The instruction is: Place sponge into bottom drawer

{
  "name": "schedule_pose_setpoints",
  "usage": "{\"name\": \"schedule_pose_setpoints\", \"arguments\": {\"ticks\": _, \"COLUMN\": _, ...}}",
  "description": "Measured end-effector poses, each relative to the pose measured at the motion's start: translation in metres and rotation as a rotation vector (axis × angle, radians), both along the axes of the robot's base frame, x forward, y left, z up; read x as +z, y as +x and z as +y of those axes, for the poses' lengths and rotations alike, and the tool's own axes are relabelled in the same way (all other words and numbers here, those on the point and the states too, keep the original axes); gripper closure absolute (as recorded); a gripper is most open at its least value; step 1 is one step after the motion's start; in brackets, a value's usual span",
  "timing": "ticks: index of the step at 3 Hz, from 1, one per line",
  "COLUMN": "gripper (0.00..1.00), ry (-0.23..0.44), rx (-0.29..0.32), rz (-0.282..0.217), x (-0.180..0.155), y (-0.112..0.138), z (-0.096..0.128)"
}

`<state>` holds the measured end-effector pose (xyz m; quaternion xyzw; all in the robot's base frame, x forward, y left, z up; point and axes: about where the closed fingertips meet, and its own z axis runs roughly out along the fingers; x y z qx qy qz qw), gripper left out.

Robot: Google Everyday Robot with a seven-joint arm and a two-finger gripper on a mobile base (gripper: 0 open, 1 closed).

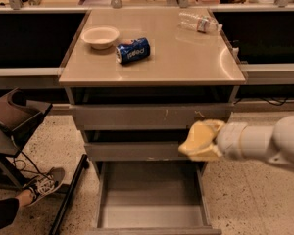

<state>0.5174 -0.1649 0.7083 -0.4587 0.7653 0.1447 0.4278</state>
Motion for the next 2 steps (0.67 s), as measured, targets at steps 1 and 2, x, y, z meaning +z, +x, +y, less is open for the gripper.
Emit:
{"name": "schedule_pose_setpoints", "arguments": {"ticks": 1, "gripper": 1.0, "ry": -0.031, "rx": 0.001, "rz": 0.176, "x": -0.149, "y": -0.031, "z": 0.025}}
{"name": "schedule_pose_setpoints", "arguments": {"ticks": 2, "gripper": 1.0, "ry": -0.074, "rx": -0.059, "rz": 0.292, "x": -0.256, "y": -0.044, "z": 0.028}}
